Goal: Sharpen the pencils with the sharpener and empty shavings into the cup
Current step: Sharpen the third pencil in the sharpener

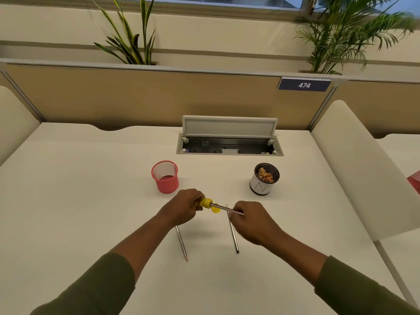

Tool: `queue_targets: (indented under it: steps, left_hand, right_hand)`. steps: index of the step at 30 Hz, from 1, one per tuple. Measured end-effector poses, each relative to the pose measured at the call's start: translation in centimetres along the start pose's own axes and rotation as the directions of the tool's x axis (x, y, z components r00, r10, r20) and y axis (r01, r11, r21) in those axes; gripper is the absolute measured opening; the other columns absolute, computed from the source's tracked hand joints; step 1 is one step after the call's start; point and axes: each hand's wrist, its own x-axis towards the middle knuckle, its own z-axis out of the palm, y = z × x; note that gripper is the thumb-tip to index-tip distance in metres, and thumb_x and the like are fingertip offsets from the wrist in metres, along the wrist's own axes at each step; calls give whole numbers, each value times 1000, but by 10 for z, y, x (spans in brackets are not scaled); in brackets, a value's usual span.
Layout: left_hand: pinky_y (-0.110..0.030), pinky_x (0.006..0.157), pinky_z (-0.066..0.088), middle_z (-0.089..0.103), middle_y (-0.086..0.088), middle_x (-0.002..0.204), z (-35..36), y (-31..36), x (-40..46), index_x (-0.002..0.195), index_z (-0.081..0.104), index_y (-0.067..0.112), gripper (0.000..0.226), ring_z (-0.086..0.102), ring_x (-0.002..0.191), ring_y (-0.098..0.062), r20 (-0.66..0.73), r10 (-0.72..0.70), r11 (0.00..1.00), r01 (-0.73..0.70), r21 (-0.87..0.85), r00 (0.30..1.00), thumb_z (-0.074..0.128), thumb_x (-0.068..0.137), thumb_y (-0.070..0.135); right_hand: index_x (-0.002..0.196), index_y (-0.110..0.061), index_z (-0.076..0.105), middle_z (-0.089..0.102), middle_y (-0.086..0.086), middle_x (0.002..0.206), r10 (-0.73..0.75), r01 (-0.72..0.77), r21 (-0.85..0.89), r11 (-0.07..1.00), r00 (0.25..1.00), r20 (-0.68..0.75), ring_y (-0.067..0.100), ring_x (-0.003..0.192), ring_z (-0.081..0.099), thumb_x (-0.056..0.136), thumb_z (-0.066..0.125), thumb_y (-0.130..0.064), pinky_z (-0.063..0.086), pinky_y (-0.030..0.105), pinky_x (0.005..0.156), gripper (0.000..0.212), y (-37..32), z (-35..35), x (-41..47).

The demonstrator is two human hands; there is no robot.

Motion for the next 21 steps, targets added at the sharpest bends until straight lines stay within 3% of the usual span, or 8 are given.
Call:
queue_targets:
  steps: [4, 11, 14, 16, 17, 18, 19, 21]
  left_hand:
    - [-38, 76, 58, 67, -5, 89, -10, 1, 5, 95, 68, 10, 23, 63, 77, -17, 10, -13, 1000, 13, -29, 1000, 66, 78, -5]
    - [-31, 72, 58, 68, -7, 92, -15, 1, 5, 99, 67, 9, 27, 65, 78, -15, 4, 43, 999, -43, 18, 999, 61, 79, -8]
    - [-28, 69, 58, 66, -9, 88, -11, 0, 6, 98, 67, 6, 33, 64, 74, -18, -65, 67, 998, -65, 27, 996, 56, 74, -14]
    - [-30, 67, 58, 65, -9, 85, -9, -4, 6, 96, 67, 5, 34, 63, 72, -19, -84, 83, 996, -80, 45, 993, 56, 72, -15]
    - [-30, 66, 57, 65, -9, 83, -8, -5, 5, 95, 68, 6, 33, 62, 72, -20, -87, 88, 995, -83, 61, 992, 56, 71, -15]
    - [-30, 66, 56, 66, -9, 82, -7, -5, 4, 94, 68, 6, 33, 62, 72, -21, -81, 88, 994, -82, 76, 993, 57, 71, -14]
    - [-27, 65, 55, 66, -8, 82, -5, -5, 2, 94, 68, 6, 33, 62, 72, -21, -69, 79, 994, -73, 80, 994, 57, 71, -13]
    - [-19, 65, 51, 65, -8, 85, 0, -6, -1, 95, 66, 7, 31, 64, 73, -20, -48, 43, 997, -40, 62, 998, 55, 73, -13]
  right_hand:
    - [80, -13, 56, 45, 1, 68, -418, 368, -473, 801, 908, -2, 18, 51, 34, 90, 60, -20, 33, 33, 43, 13, 12, -4, 0]
    - [78, -14, 60, 46, 0, 53, -563, 426, -649, 630, 826, -4, 23, 37, 38, 98, 41, -32, 19, 27, 38, 34, 27, -4, 8]
    - [70, -12, 56, 47, 0, 49, -461, 383, -442, 811, 884, -80, 23, 37, 39, 97, 41, -36, 20, 26, 40, 39, 20, 5, 6]
    - [66, -10, 59, 43, -1, 47, -159, 155, -41, 987, 978, -137, 17, 38, 35, 97, 45, -37, 24, 25, 41, 43, 4, 8, 6]
    - [67, -8, 61, 40, -1, 46, 79, -59, 255, 965, 995, -66, 15, 38, 32, 97, 49, -35, 25, 25, 40, 43, -2, 8, 7]
    - [69, -5, 63, 34, 0, 47, 287, -291, 499, 816, 954, 87, 15, 38, 28, 96, 53, -33, 25, 24, 40, 40, -7, 7, 9]
    - [72, -3, 63, 29, 0, 48, 395, -460, 607, 648, 884, 248, 14, 38, 24, 96, 55, -30, 24, 23, 40, 37, -8, 5, 10]
    - [77, -2, 63, 25, 1, 50, 410, -545, 599, 586, 837, 362, 14, 40, 21, 97, 54, -29, 23, 23, 42, 35, -12, 0, 11]
